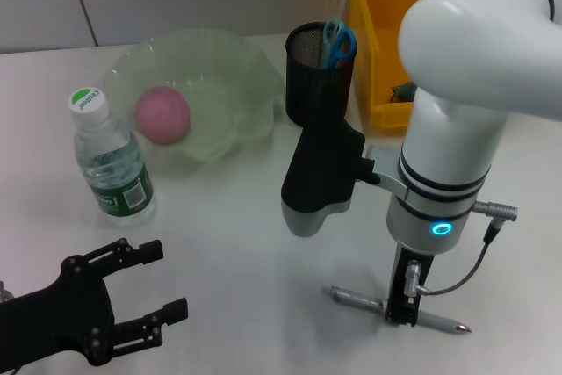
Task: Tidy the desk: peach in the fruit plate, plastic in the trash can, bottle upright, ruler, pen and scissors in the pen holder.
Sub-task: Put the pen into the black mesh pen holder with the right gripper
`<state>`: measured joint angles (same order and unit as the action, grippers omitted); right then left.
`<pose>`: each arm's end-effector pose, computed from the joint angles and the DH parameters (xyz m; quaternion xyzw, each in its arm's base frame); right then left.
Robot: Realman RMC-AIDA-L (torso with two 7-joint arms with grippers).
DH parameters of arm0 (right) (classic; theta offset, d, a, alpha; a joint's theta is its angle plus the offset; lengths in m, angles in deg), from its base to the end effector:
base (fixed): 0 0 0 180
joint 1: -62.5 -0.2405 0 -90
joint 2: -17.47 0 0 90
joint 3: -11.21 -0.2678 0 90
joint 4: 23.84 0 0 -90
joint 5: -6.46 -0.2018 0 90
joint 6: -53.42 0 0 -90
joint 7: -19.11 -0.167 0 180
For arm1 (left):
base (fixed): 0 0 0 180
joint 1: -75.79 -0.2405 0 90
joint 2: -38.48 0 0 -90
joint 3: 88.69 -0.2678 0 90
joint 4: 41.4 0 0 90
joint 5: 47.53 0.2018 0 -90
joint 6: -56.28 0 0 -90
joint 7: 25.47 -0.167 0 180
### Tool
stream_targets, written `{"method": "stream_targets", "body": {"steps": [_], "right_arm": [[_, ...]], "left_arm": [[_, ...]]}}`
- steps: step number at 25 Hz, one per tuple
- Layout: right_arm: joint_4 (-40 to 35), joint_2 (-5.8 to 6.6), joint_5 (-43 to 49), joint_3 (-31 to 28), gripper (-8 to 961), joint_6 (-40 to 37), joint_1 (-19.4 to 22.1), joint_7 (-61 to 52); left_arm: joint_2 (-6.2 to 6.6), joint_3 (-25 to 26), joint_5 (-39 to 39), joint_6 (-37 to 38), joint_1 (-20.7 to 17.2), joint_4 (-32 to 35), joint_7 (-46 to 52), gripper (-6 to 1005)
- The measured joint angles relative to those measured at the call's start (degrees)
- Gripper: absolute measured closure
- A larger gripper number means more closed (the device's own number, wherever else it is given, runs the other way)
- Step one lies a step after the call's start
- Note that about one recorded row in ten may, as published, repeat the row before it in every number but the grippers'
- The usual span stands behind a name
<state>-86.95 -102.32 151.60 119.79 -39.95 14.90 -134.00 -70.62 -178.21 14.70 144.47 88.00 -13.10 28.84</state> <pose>0.1829 0.3090 -0.1049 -0.9019 0.1940 -0.3845 0.0324 -0.2994 0.2365 -0.0330 -0.9280 -0.1529 -0.3171 0.1218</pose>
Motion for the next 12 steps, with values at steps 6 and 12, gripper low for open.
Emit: {"method": "stream_targets", "body": {"steps": [6, 12], "right_arm": [[-0.48, 0.33, -0.04, -10.71, 814, 0.39, 0.19, 4.08], [-0.48, 0.45, -0.16, -23.94, 806, 3.28, 1.27, 10.82]], "left_arm": [[0.03, 0.29, 0.0, 0.03, 0.0, 0.01, 0.0, 202], [0.03, 0.93, 0.0, 0.14, 0.02, 0.11, 0.0, 202]]}}
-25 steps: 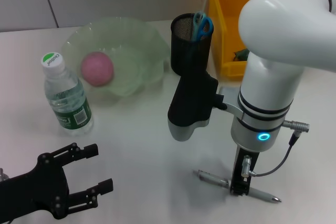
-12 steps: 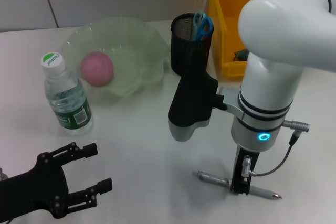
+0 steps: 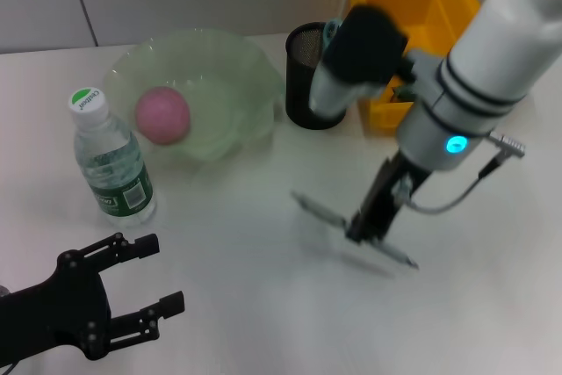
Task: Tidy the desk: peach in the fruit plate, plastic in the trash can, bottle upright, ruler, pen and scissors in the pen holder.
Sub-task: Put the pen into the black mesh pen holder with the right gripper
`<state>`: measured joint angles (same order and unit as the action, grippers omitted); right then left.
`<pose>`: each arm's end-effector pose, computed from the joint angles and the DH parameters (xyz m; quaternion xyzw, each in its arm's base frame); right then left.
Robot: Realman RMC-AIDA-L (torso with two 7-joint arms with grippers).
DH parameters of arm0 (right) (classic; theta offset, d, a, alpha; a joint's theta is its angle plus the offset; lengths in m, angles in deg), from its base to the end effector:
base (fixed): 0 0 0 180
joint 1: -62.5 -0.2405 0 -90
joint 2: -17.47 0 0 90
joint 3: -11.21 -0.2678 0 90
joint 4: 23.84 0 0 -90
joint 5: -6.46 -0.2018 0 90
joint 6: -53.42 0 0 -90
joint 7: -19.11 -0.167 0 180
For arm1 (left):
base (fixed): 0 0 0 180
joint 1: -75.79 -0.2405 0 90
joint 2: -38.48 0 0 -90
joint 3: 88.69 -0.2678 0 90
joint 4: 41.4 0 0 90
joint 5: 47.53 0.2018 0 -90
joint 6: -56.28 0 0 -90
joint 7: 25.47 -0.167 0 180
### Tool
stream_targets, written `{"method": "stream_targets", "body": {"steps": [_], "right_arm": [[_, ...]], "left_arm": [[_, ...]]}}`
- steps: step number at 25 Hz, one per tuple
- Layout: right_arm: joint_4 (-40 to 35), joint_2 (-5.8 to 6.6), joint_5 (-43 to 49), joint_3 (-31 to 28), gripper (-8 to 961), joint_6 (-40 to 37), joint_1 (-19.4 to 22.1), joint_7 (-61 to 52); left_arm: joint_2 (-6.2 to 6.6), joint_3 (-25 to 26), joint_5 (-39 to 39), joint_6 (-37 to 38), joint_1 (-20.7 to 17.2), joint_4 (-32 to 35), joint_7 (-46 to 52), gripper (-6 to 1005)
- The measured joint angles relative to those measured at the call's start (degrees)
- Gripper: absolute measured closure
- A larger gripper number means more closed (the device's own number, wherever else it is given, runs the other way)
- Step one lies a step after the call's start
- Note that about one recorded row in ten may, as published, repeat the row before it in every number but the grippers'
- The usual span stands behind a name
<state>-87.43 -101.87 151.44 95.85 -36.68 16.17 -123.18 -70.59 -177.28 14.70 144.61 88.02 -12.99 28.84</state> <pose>0.1677 0.3612 -0.0681 -0.9388 0.2490 -0.2250 0.0772 -0.2992 0.2391 -0.0300 -0.9262 -0.1516 -0.3203 0.1286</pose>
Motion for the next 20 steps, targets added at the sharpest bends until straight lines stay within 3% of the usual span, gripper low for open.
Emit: {"method": "stream_targets", "body": {"steps": [7, 20], "right_arm": [[-1.33, 0.07, -9.11, -15.56, 797, 8.43, 3.68, 11.8], [-3.89, 0.04, -26.47, -18.23, 780, 24.19, 10.62, 21.37]], "left_arm": [[-0.34, -0.21, 0.0, -0.15, 0.61, -0.04, -0.23, 202], [-0.48, 0.42, 0.0, -0.06, 1.13, 0.01, -0.12, 202]]}}
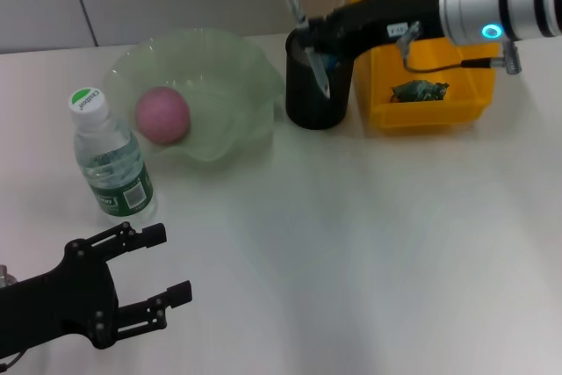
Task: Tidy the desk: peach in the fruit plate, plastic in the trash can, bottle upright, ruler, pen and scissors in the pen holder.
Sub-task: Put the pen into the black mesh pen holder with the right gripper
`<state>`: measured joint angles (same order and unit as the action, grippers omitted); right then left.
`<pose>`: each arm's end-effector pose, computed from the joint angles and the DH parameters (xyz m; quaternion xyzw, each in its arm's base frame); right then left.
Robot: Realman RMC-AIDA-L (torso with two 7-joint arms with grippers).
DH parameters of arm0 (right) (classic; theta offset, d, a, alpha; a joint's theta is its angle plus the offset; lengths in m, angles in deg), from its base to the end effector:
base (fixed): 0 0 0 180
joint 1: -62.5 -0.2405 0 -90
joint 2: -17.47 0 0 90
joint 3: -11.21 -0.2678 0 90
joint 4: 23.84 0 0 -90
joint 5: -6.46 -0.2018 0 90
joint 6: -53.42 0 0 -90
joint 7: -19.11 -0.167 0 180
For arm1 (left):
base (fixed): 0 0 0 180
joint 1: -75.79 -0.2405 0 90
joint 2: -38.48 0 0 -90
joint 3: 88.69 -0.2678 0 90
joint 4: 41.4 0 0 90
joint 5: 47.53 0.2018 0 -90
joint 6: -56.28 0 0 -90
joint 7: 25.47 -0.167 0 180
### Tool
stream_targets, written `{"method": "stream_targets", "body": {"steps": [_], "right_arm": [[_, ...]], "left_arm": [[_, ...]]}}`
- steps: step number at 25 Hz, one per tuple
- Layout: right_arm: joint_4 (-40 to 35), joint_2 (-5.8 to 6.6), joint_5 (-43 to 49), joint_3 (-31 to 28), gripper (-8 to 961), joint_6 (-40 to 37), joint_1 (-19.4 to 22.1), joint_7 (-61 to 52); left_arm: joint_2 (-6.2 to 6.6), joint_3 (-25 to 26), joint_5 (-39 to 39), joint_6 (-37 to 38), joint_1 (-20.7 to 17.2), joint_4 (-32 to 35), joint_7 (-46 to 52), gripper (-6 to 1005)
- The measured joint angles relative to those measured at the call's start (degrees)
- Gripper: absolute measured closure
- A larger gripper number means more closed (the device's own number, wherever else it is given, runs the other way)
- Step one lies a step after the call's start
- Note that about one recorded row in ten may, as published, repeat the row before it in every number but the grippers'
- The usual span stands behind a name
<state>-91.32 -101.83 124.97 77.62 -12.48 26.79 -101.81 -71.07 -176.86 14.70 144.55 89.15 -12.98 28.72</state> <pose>0.1471 0.4218 -0.0038 -0.9316 0.2294 0.1466 0.2407 -0.2924 0.2457 -0.0317 -0.9258 -0.1425 -0.3258 0.1281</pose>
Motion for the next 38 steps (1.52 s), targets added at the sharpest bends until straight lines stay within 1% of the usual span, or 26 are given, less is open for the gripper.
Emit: {"method": "stream_targets", "body": {"steps": [2, 3, 4, 5, 8, 9, 12, 14, 15, 17, 18, 19, 21, 22, 23, 24, 25, 27, 34, 38], "right_arm": [[-0.04, 0.03, -4.67, -0.11, 777, 2.91, 1.45, 2.25], [-0.04, 0.03, -4.67, -0.11, 776, 2.91, 1.45, 2.25], [0.19, 0.09, -6.67, -0.15, 775, 5.27, 2.26, 3.47], [0.19, 0.09, -6.67, -0.15, 773, 5.27, 2.26, 3.47], [0.94, 0.01, -8.58, 0.17, 769, 9.2, 3.08, 5.65], [2.25, -0.08, -10.51, 0.56, 768, 11.53, 3.33, 7.5], [4.17, -0.09, -12.8, 0.69, 764, 13.61, 3.27, 9.46], [7.22, -0.06, -15.94, 0.69, 761, 16.25, 2.94, 12.78], [7.22, -0.06, -15.94, 0.69, 760, 16.25, 2.94, 12.78], [10.26, -0.06, -18.26, 0.68, 757, 17.68, 2.55, 16.24], [10.26, -0.06, -18.26, 0.68, 756, 17.68, 2.55, 16.24], [12.11, -0.09, -20.55, 0.68, 755, 18.46, 2.41, 19.13], [13.11, -0.11, -21.99, 0.71, 752, 18.77, 2.34, 20.72], [15.21, -0.16, -24.7, 0.74, 751, 19.4, 2.06, 23.91], [15.21, -0.16, -24.7, 0.74, 750, 19.4, 2.06, 23.91], [17.46, -0.14, -27.2, 0.75, 748, 19.99, 1.54, 26.46], [17.46, -0.14, -27.2, 0.75, 747, 19.99, 1.54, 26.46], [19.96, -0.1, -29.29, 0.75, 744, 20.46, 0.74, 29.03], [23.83, -0.11, -29.56, 0.74, 735, 22.43, -1.14, 30.72], [24.32, -0.1, -29.57, 0.73, 730, 22.78, -1.27, 30.74]], "left_arm": [[0.11, 0.07, 0.0, 0.03, 0.0, 0.0, 0.02, 202], [0.11, 0.07, 0.0, 0.03, 0.0, 0.0, 0.02, 202], [0.13, 0.07, 0.0, 0.03, 0.0, -0.01, 0.02, 202], [0.15, 0.09, 0.0, 0.04, 0.0, -0.01, 0.02, 202], [0.08, 0.35, 0.0, 0.04, -0.01, 0.01, 0.03, 202], [0.0, 0.58, 0.0, 0.04, 0.03, -0.01, 0.03, 202], [-0.07, 0.79, 0.0, 0.06, 0.11, -0.03, 0.05, 203], [-0.08, 0.82, 0.0, 0.06, 0.14, -0.01, 0.07, 203], [-0.08, 0.85, 0.0, 0.06, 0.2, 0.0, 0.1, 203], [-0.19, 0.99, 0.0, 0.06, 0.29, -0.09, 0.12, 203], [-0.21, 1.01, 0.0, 0.06, 0.3, -0.1, 0.12, 203], [-0.22, 1.03, 0.0, 0.06, 0.3, -0.1, 0.14, 203], [-0.23, 1.1, 0.0, 0.06, 0.31, -0.1, 0.38, 203], [-0.24, 1.13, 0.0, 0.06, 0.32, -0.04, 0.69, 203], [-0.24, 1.13, 0.0, 0.06, 0.32, -0.04, 0.69, 203], [-0.23, 1.14, 0.0, 0.07, 0.33, -0.01, 0.9, 203], [-0.23, 1.14, 0.0, 0.07, 0.33, -0.01, 0.9, 203], [-0.23, 1.15, 0.0, 0.1, 0.34, 0.04, 1.19, 203], [-0.23, 1.19, 0.0, 0.12, 0.35, 0.16, 1.36, 203], [-0.23, 1.51, 0.0, 0.15, 0.4, -0.01, 1.37, 203]]}}
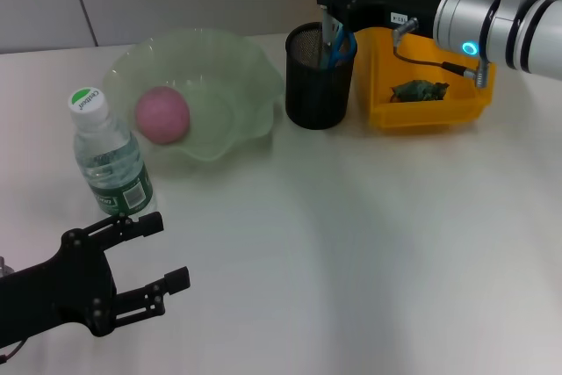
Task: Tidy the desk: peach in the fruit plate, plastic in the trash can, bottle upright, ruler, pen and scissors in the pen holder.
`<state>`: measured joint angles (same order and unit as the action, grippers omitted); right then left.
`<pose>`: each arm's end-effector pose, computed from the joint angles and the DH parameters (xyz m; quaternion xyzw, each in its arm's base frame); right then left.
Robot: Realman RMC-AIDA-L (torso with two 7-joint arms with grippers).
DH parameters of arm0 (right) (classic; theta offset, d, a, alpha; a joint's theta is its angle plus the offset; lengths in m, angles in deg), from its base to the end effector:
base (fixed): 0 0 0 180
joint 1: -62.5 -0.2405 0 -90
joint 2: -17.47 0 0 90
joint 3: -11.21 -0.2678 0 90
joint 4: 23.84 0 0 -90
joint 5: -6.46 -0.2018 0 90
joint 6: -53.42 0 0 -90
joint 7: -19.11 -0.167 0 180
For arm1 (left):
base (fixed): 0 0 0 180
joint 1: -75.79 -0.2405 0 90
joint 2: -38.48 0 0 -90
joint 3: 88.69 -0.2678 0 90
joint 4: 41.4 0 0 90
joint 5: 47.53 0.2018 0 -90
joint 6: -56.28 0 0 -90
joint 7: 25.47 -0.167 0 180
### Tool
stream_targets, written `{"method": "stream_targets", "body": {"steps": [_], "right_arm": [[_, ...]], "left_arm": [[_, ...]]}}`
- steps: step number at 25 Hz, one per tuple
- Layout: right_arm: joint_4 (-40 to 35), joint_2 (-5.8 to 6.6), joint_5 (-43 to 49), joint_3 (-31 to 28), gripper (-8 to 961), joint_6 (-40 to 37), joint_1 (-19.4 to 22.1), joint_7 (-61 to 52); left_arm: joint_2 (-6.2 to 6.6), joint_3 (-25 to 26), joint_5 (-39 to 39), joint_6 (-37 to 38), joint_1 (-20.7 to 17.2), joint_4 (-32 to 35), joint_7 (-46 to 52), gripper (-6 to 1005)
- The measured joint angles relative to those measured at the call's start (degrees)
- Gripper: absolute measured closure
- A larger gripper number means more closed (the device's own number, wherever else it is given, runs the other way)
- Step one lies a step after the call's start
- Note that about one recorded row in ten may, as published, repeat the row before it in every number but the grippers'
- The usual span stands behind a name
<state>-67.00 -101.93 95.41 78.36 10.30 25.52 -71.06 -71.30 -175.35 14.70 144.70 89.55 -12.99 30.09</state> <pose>0.1922 0.4574 -0.0224 -0.8685 0.2501 0.2432 0.3520 -0.2900 0.2511 -0.0287 -0.9207 -0.1509 -0.3342 0.1335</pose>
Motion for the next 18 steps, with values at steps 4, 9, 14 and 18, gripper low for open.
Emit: {"method": "stream_targets", "body": {"steps": [4, 9, 14, 18], "right_arm": [[1.28, 0.05, 0.25, 0.0, 725, 0.39, -0.49, 0.21], [2.14, 0.06, 0.29, 0.0, 718, 0.5, -0.73, 0.87], [2.03, 0.05, 0.19, -0.03, 712, 0.4, -0.64, 1.16], [1.76, -0.01, -0.41, -0.28, 623, -0.17, -0.3, 1.5]], "left_arm": [[0.0, 0.0, 0.0, 0.0, 0.0, 0.01, 0.0, 203], [0.01, 0.0, 0.0, 0.0, -0.06, -0.03, 0.07, 203], [0.15, -0.01, 0.0, 0.03, -0.13, 0.09, 0.07, 203], [0.18, 0.0, 0.0, 0.09, -0.15, 0.09, 0.07, 203]]}}
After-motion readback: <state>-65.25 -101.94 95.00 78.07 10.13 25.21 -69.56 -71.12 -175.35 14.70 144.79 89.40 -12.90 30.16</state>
